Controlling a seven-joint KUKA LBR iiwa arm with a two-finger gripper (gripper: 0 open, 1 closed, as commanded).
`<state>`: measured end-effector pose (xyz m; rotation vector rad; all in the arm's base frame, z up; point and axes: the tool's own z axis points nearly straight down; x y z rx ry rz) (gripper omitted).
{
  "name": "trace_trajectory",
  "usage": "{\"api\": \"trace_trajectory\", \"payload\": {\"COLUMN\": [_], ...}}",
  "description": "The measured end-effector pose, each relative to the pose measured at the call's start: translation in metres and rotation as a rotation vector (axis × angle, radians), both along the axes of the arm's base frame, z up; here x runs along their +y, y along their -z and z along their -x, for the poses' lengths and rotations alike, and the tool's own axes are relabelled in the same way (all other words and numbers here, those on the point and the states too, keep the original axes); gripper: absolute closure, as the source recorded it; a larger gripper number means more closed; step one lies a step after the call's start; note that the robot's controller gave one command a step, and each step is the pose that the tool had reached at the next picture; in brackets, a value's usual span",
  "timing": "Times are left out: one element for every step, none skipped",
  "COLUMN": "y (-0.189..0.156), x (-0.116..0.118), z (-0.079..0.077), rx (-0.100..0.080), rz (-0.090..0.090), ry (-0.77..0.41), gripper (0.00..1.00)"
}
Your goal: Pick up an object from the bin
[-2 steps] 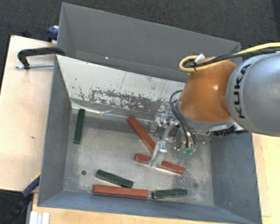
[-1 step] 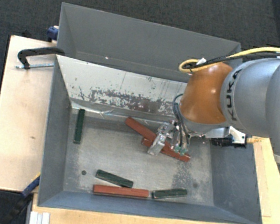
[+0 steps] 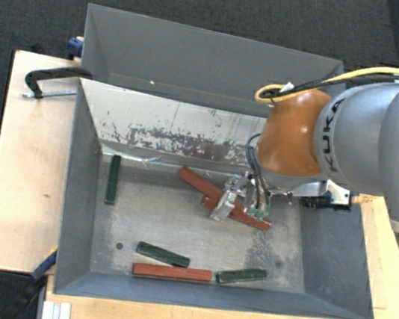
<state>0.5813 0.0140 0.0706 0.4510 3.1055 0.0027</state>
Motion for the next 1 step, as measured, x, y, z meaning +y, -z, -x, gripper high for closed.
{"api": "trace_trajectory", "payload": {"y": [-0.1464], "x": [-0.0051], "z": [0.0071], "rx": [-0.001], "rz": [0.000], "ry": [-0.022], "gripper": [1.00]}}
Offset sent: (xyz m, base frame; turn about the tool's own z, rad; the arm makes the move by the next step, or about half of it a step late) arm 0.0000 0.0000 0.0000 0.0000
